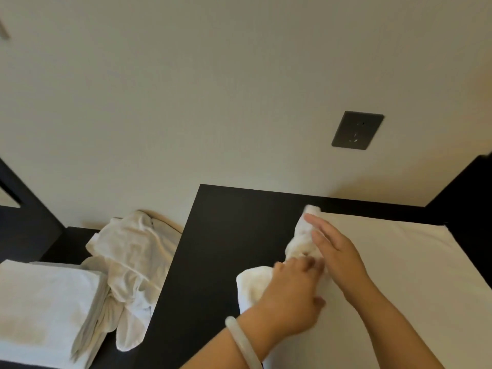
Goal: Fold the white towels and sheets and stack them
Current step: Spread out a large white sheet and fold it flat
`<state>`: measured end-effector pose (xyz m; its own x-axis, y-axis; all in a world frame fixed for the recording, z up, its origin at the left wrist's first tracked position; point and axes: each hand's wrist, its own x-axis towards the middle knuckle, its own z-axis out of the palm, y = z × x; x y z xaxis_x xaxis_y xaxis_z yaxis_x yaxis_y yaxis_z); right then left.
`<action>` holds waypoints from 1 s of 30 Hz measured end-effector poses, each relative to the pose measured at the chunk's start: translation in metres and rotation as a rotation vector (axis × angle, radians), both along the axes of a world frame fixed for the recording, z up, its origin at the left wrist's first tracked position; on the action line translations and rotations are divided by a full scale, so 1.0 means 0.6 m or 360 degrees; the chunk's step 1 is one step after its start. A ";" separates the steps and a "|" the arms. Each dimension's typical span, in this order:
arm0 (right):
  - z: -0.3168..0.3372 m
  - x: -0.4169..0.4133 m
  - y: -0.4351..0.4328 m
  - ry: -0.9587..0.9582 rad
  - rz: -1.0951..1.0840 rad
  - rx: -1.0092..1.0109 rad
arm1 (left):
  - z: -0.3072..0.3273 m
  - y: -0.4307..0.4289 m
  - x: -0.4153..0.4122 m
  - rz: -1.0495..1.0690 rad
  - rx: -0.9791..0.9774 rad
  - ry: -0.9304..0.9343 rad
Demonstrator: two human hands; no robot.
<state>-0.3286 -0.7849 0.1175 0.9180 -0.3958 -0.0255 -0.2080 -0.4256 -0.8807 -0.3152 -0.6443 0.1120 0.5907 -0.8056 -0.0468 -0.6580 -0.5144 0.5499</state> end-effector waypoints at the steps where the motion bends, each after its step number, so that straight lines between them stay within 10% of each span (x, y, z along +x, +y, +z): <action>1: -0.004 0.004 -0.013 0.0085 0.0067 -0.0048 | 0.003 -0.008 -0.010 -0.0163 0.0021 0.0021; 5: -0.050 -0.020 -0.065 0.0434 0.0214 -0.0146 | -0.005 0.003 -0.011 -0.0332 -0.0033 0.0351; 12: -0.058 -0.047 -0.097 0.0365 0.0203 0.0047 | -0.059 0.082 0.054 0.0625 -0.0078 0.0455; 22: 0.029 0.021 -0.093 0.1189 0.1141 -0.1343 | -0.043 0.085 0.073 0.0356 0.0163 0.0886; 30: 0.120 0.155 -0.039 0.0407 0.0894 -0.0884 | 0.018 0.232 0.122 0.0929 -0.0319 0.0451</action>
<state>-0.2354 -0.8083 0.1895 0.9751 0.1031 -0.1964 -0.0003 -0.8848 -0.4660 -0.2421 -0.5052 0.1230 0.9183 -0.3676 -0.1471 -0.1197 -0.6119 0.7818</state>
